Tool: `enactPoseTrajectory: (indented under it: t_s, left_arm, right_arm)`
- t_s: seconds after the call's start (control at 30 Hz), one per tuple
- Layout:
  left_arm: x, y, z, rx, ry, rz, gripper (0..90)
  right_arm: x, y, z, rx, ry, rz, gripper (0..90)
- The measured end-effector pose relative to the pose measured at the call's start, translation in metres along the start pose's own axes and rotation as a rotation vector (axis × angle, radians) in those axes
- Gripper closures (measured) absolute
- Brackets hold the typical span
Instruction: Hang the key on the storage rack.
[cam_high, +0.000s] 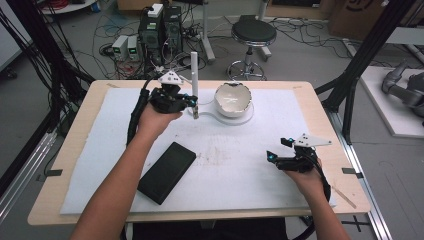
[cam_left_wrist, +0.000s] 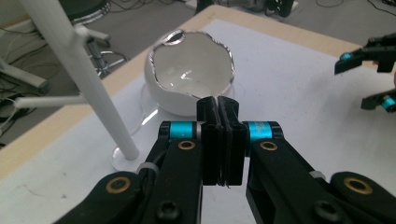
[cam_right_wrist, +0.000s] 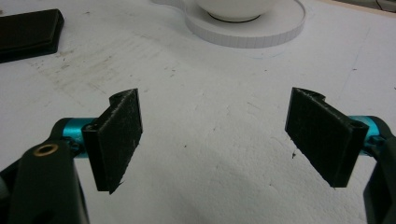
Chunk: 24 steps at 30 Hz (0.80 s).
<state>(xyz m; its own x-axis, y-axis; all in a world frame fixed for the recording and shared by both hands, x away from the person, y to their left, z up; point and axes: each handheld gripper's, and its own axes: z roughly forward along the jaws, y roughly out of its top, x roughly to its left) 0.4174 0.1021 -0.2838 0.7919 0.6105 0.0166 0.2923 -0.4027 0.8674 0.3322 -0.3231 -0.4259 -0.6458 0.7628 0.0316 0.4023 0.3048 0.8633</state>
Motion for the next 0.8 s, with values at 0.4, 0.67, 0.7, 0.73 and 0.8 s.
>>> enactPoseTrajectory:
  t_s: [0.4, 0.67, 0.7, 0.73, 0.8]
  left_arm:
    - [0.021, 0.042, -0.005, -0.037, 0.032, 0.031, 88.0]
    - [0.037, 0.052, 0.006, -0.024, 0.055, 0.017, 88.0]
    - [0.039, 0.052, 0.008, -0.024, 0.060, 0.012, 88.0]
    - [0.041, 0.052, 0.009, -0.022, 0.071, 0.008, 88.0]
    - [0.046, 0.053, 0.010, -0.021, 0.078, 0.001, 88.0]
  right_arm:
    - [0.002, 0.000, 0.002, 0.006, 0.001, 0.002, 19.3]
    - [0.001, 0.000, 0.003, 0.011, 0.004, 0.005, 19.3]
    - [0.001, 0.000, 0.003, 0.010, 0.002, 0.004, 19.3]
    - [0.001, 0.000, 0.003, 0.010, 0.003, 0.005, 19.3]
    - [0.001, -0.001, 0.003, 0.012, 0.003, 0.004, 19.3]
